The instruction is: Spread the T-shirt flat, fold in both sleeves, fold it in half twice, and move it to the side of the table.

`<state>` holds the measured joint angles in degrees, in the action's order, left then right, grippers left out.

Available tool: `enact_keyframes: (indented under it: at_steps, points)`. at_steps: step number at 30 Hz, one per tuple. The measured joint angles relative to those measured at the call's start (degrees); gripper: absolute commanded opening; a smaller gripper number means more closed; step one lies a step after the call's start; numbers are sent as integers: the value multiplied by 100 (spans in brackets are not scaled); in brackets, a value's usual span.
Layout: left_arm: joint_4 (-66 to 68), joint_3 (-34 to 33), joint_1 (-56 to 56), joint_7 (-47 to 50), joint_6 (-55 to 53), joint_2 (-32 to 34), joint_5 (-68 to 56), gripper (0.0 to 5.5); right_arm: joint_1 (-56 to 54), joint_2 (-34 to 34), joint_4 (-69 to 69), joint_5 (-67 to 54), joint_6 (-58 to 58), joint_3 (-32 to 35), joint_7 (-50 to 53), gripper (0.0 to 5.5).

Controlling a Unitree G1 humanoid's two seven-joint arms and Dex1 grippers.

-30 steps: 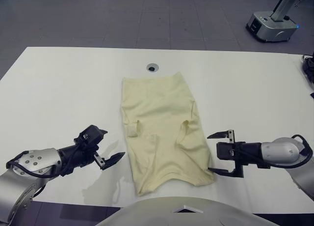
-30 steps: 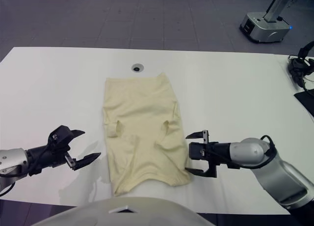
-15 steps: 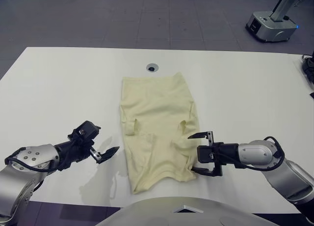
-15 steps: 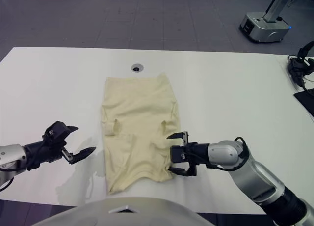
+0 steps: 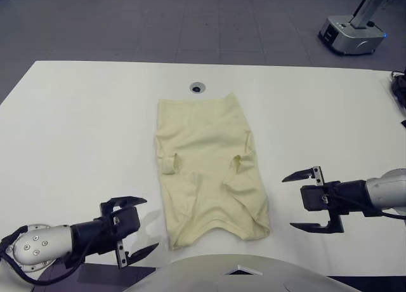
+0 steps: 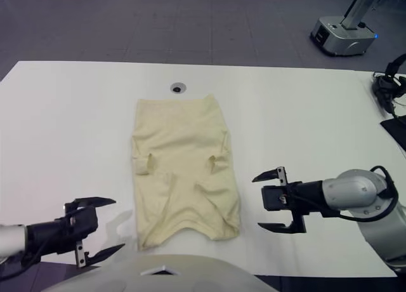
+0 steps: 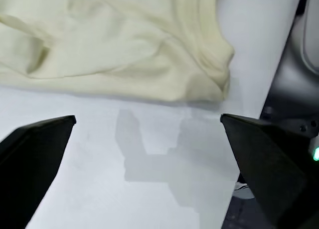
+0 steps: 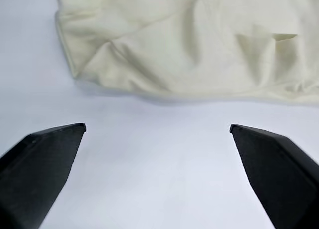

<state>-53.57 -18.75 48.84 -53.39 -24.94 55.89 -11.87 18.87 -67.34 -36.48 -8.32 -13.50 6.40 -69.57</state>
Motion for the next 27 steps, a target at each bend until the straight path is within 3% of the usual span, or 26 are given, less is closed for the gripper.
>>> enact_keyframes:
  at_steps: [7, 17, 27]
  points:
    - [396, 1123, 361, 252, 1357, -142, 1459, 540, 694, 278, 130, 593, 799, -334, 298, 539]
    - [785, 2522, -68, 1180, 2557, -734, 3045, 379, 961, 485, 257, 897, 1005, -556, 681, 540]
    - [808, 2655, -82, 1253, 2625, -742, 3647, 188, 1025, 683, 262, 1116, 1297, -671, 963, 540]
